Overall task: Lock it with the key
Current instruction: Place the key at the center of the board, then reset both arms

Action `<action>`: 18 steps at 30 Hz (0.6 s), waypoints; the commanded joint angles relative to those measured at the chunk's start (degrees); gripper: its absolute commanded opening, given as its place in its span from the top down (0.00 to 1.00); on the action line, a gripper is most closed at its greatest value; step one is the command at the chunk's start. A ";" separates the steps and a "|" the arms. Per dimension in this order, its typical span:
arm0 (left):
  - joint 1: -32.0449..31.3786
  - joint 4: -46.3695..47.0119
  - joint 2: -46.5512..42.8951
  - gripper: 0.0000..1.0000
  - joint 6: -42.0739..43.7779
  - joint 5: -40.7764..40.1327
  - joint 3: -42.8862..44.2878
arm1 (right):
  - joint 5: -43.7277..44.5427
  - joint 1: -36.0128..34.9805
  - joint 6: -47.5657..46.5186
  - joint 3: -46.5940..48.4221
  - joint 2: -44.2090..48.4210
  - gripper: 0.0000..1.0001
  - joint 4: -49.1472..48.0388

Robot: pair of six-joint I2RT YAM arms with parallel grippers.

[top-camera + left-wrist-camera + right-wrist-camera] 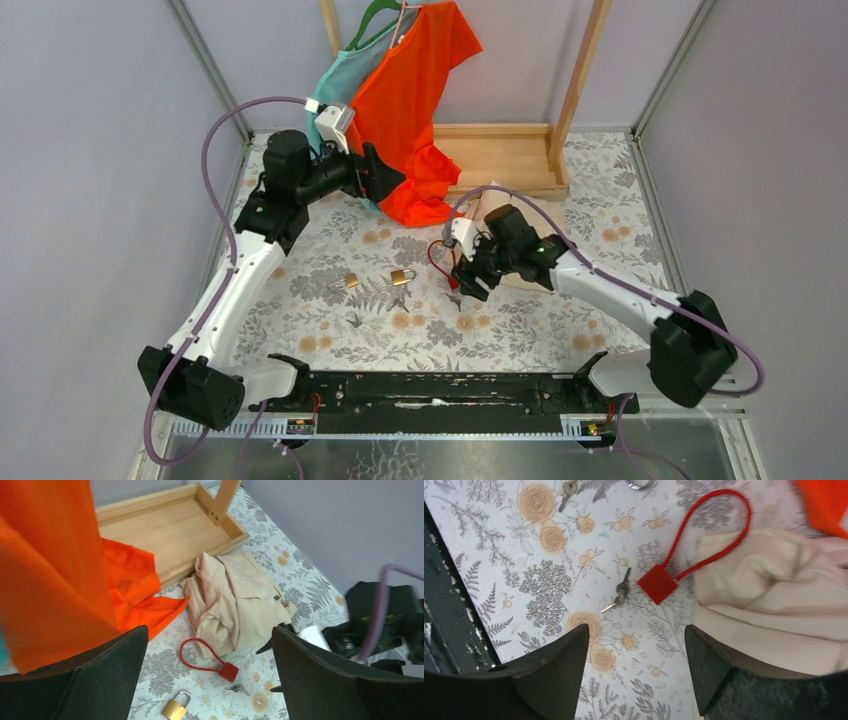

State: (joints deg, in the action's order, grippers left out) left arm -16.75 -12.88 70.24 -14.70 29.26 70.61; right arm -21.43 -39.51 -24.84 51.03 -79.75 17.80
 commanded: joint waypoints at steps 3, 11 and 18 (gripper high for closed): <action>3.26 -2.96 -2.90 0.00 5.98 -4.84 5.38 | 6.98 5.33 -0.48 2.96 9.99 0.19 1.52; 5.58 -6.73 -4.62 0.00 15.25 -19.89 9.28 | 19.68 17.72 9.49 17.08 8.60 0.01 5.62; 5.68 -4.51 -6.23 0.00 18.81 -32.07 4.46 | 32.76 17.94 15.70 22.75 8.29 0.01 3.54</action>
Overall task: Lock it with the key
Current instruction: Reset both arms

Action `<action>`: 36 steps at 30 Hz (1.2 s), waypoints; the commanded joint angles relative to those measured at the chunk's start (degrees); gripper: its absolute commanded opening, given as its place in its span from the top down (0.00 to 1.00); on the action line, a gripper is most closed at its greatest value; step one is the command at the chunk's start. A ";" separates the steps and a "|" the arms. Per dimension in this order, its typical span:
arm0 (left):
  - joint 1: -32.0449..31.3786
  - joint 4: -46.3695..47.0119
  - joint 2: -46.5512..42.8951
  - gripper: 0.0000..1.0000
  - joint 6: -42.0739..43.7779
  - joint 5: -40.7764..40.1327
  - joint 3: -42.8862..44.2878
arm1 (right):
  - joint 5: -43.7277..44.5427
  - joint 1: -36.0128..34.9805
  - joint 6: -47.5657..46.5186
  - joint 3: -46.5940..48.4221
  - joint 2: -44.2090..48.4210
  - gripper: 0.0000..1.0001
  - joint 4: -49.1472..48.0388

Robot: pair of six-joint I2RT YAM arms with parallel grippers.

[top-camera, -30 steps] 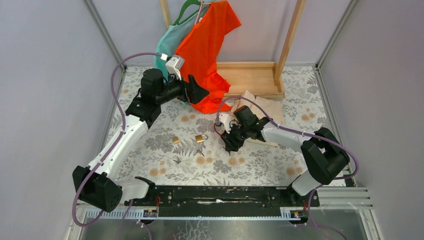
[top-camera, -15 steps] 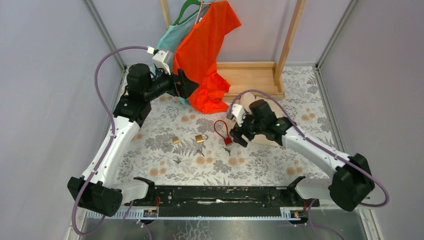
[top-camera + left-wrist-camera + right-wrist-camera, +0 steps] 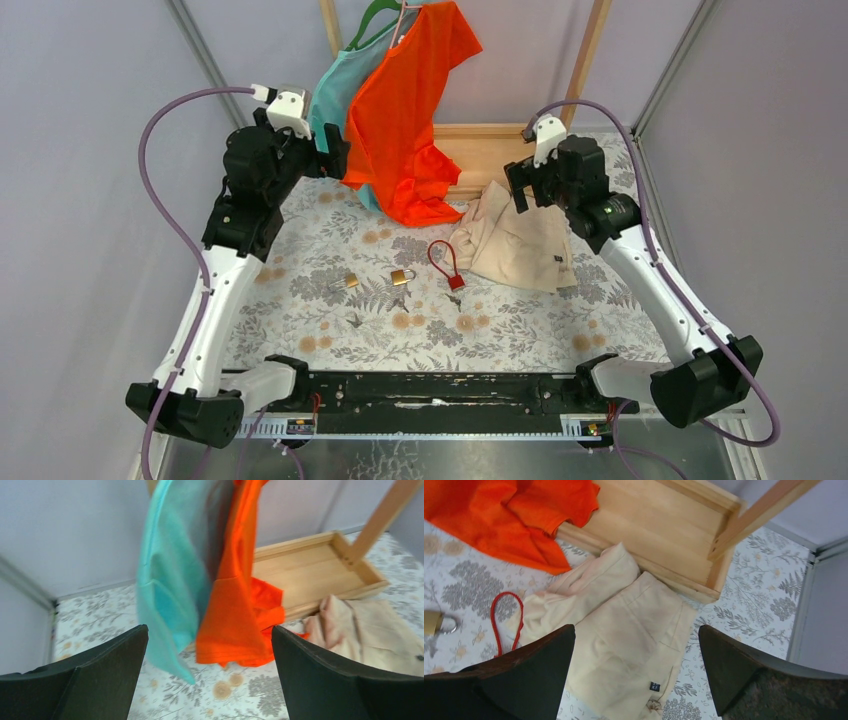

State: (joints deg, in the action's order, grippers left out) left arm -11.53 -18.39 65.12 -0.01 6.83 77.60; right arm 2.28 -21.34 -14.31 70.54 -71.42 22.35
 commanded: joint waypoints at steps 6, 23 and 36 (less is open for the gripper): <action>0.46 3.44 -2.83 0.00 7.13 -10.60 -8.18 | 11.45 -0.23 3.00 4.24 0.41 0.01 -1.40; 0.46 -4.54 -11.65 0.00 11.57 0.02 -13.59 | -1.46 4.81 -2.43 -4.65 14.33 0.01 0.29; 0.57 0.90 -14.37 0.00 9.08 -1.54 -20.63 | -5.01 9.75 -2.68 -4.57 16.39 0.01 2.20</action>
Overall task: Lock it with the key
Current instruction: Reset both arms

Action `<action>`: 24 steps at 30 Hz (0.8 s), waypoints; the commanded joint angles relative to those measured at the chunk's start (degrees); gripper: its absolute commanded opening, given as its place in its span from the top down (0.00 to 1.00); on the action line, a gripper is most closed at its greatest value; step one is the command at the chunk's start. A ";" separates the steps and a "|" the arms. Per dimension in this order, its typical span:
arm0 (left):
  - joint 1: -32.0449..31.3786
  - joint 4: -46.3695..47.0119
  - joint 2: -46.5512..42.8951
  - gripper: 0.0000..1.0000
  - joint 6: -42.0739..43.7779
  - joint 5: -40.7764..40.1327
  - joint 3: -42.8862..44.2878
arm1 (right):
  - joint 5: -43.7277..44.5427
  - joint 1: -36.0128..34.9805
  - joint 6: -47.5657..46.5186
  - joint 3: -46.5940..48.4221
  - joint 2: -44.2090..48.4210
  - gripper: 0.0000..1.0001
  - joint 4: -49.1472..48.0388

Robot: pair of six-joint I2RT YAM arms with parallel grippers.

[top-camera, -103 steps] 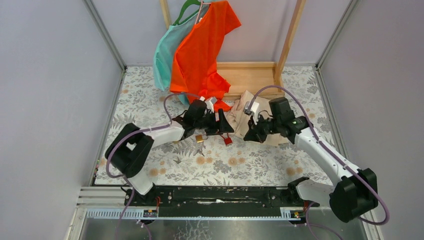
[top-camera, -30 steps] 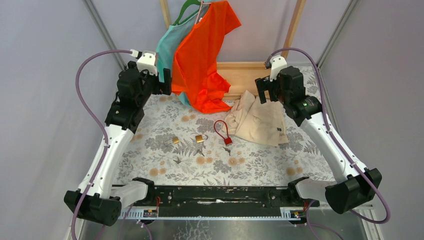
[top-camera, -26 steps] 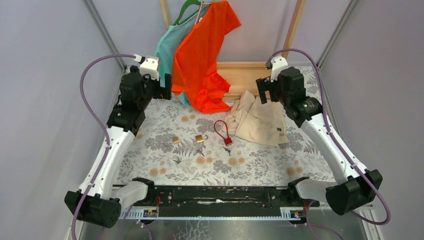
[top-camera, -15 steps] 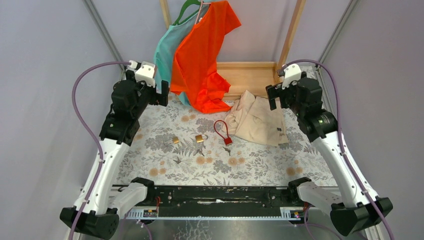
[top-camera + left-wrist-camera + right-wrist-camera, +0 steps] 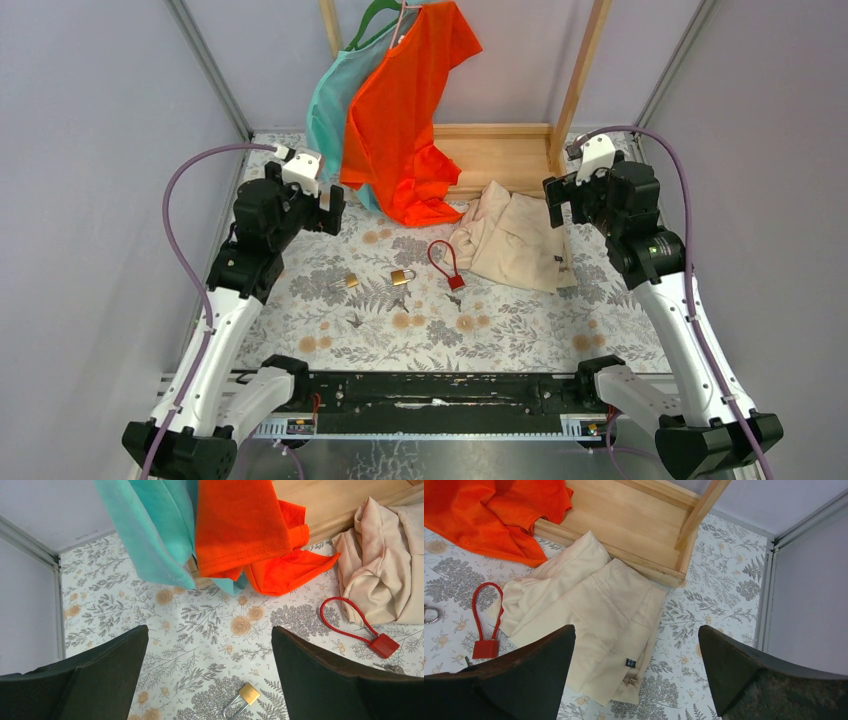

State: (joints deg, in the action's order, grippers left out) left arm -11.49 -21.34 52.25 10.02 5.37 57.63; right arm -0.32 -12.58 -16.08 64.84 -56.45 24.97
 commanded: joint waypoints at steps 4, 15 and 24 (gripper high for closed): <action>0.54 2.73 -1.68 0.00 -2.19 1.30 -0.09 | -3.77 2.21 -0.82 1.63 1.77 0.01 0.15; 1.83 0.82 -2.23 0.00 -4.05 4.12 1.01 | -6.18 3.42 -0.62 2.09 2.42 0.01 1.48; 2.68 0.69 -2.45 0.00 -4.44 4.63 0.56 | -7.23 4.41 -0.28 1.61 2.66 0.01 1.52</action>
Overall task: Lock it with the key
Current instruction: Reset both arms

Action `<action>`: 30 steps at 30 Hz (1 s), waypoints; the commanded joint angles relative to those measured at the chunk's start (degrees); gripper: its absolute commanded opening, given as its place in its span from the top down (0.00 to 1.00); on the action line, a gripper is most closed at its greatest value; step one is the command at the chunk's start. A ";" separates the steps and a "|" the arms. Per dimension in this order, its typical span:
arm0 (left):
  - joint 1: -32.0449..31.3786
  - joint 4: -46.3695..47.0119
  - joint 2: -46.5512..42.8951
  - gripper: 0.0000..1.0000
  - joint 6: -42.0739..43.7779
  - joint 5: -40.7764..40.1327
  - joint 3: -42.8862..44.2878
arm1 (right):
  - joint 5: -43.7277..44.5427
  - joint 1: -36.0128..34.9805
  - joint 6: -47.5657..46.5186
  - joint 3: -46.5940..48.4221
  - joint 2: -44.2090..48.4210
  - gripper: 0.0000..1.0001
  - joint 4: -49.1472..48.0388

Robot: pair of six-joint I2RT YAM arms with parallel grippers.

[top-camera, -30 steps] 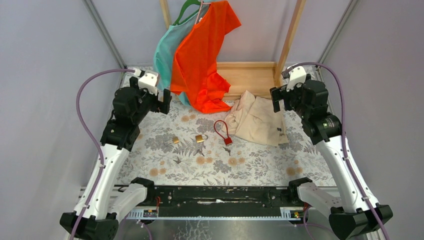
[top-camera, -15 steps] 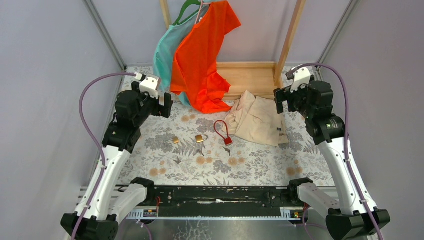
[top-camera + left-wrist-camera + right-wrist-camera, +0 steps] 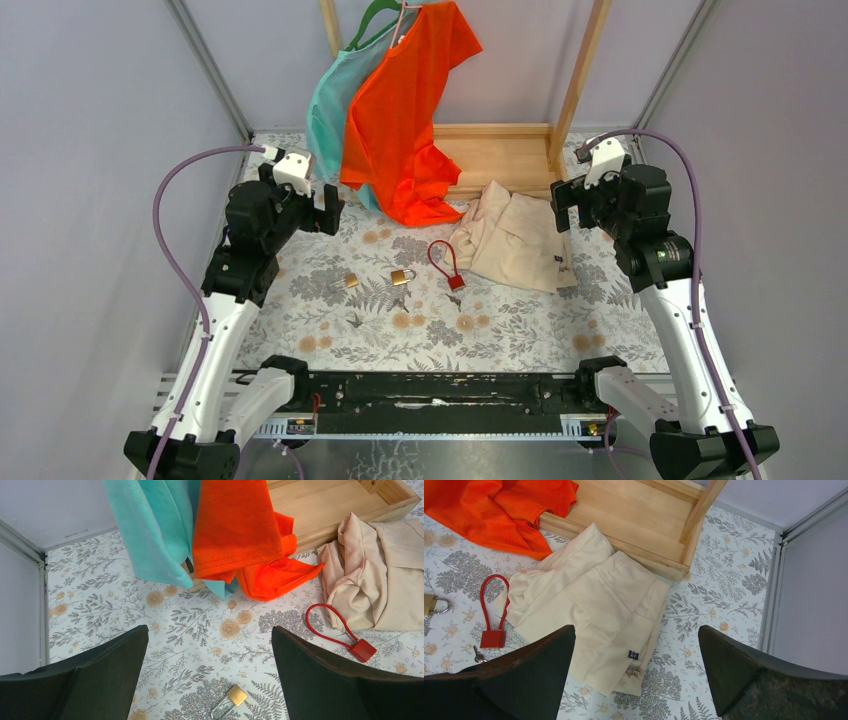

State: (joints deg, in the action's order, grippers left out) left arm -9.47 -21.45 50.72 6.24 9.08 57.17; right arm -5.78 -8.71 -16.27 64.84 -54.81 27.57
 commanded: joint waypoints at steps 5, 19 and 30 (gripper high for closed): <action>0.84 0.80 -0.83 0.00 -0.52 0.77 1.18 | -2.31 0.77 -0.04 1.78 0.93 0.01 -0.77; 0.92 0.78 -0.77 0.00 -0.34 1.00 0.66 | -3.36 1.19 0.24 1.29 1.01 0.01 -0.86; 1.04 0.80 -1.10 0.00 -0.44 0.97 0.52 | -4.10 1.42 0.42 1.31 0.92 0.01 -0.77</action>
State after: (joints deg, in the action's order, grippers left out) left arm -9.02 -21.47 50.70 6.11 9.69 57.17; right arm -8.60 -7.70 -16.23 64.84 -54.78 28.01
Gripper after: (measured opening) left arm 0.998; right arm 0.990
